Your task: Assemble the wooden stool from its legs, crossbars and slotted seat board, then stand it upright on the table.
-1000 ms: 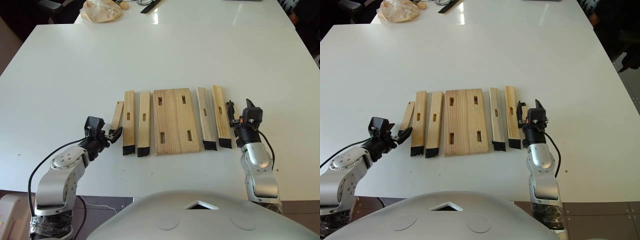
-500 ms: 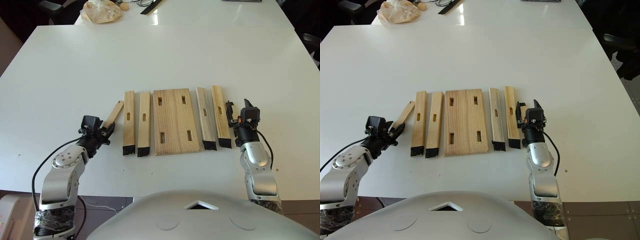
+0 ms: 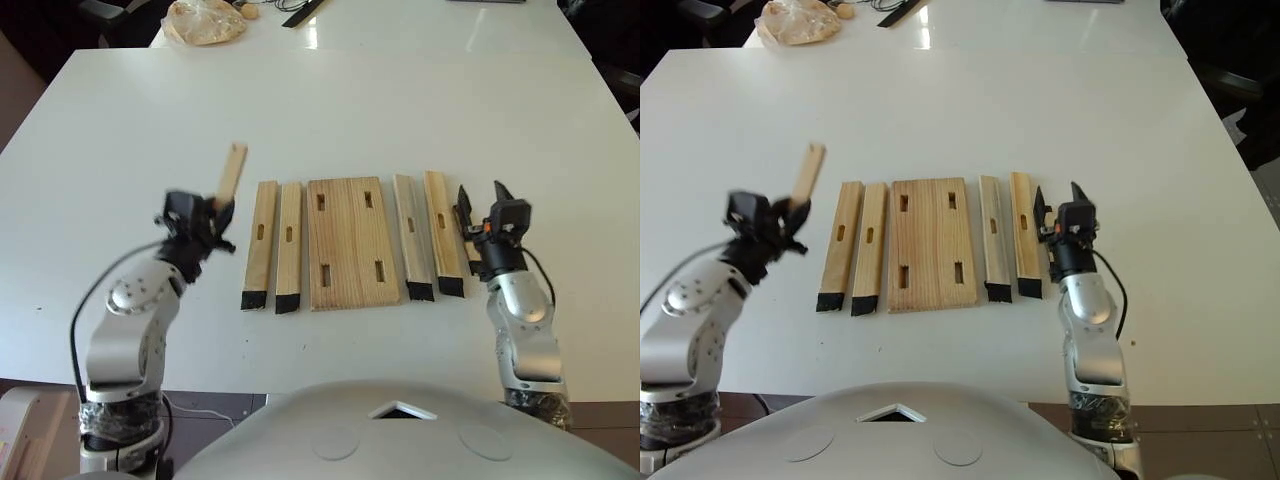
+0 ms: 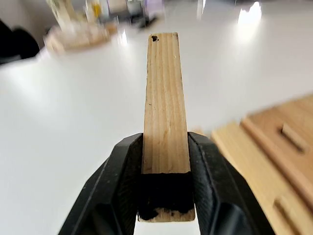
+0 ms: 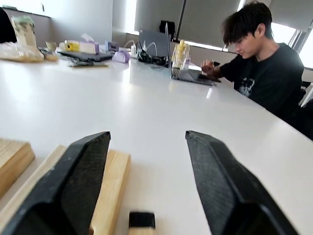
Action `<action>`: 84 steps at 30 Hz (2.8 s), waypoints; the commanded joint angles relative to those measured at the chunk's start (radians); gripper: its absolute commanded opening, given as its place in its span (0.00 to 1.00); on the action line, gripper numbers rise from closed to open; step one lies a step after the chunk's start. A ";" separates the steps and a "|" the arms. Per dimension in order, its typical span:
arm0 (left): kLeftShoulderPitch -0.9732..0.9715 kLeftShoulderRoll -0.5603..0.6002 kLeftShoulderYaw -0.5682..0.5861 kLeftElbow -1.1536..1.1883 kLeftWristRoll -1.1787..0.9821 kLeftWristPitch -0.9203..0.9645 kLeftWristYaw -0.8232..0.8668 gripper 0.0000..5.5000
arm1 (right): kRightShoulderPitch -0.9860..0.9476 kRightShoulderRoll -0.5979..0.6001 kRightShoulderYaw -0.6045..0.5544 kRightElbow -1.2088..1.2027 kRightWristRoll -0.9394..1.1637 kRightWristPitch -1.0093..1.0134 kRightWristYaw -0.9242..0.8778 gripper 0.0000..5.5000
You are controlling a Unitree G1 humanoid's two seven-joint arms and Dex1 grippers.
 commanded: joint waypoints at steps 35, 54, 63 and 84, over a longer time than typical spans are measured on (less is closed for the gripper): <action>-0.246 0.270 -0.165 -0.115 -0.917 0.252 -0.355 0.24 | -0.437 -0.506 -0.052 -0.207 1.217 0.751 0.681 0.36; -0.250 0.252 -0.227 -0.021 -0.699 0.198 -0.246 0.45 | -0.448 -0.556 -0.048 -0.147 1.059 0.689 0.784 0.23; -0.185 0.272 -0.373 0.068 -0.259 0.072 -0.221 0.52 | -0.424 -0.685 0.056 0.120 0.475 0.289 0.952 0.23; -0.043 0.174 -0.332 0.115 -0.104 0.001 -0.212 0.52 | -0.458 -0.716 0.078 0.468 0.238 0.005 1.151 0.23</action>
